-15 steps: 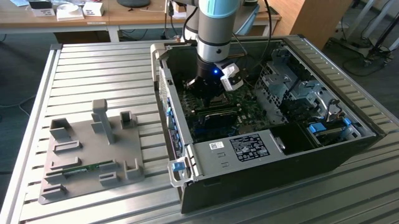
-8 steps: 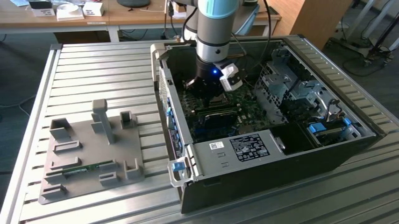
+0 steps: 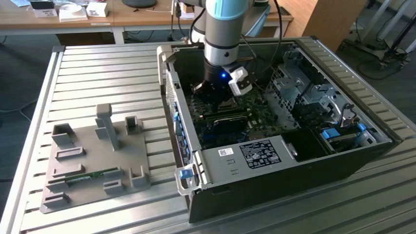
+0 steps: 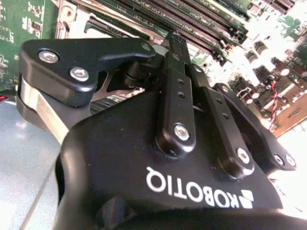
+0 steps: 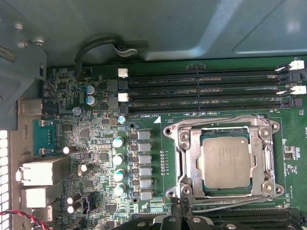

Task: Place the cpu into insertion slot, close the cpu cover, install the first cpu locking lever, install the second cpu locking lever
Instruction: 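Install the second cpu locking lever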

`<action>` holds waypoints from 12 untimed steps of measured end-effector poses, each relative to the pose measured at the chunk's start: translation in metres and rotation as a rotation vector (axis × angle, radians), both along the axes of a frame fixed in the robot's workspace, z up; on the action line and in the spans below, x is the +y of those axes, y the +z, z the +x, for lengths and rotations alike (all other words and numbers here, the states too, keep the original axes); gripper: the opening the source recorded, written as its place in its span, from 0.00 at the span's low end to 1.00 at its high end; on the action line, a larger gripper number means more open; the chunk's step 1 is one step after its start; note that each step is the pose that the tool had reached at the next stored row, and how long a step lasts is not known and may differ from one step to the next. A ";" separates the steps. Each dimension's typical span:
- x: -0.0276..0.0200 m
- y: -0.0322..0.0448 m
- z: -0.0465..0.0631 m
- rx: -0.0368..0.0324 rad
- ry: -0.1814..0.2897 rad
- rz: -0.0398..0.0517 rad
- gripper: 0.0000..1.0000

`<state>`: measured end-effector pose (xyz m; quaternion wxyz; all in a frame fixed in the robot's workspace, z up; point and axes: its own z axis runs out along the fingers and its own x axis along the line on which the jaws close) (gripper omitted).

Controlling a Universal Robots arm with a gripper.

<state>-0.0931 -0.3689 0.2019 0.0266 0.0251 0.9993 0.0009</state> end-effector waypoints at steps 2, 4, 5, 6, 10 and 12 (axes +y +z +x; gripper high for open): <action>0.0002 -0.0006 0.000 0.0000 0.000 0.0018 0.10; 0.0004 -0.0011 0.000 0.0001 0.000 0.0032 0.10; 0.0005 -0.0012 0.000 0.0001 0.000 0.0039 0.10; 0.0006 -0.0014 0.000 0.0001 0.000 0.0049 0.10; 0.0011 -0.0019 0.000 0.0001 0.000 0.0103 0.10; 0.0014 -0.0020 0.000 0.0001 0.000 0.0124 0.10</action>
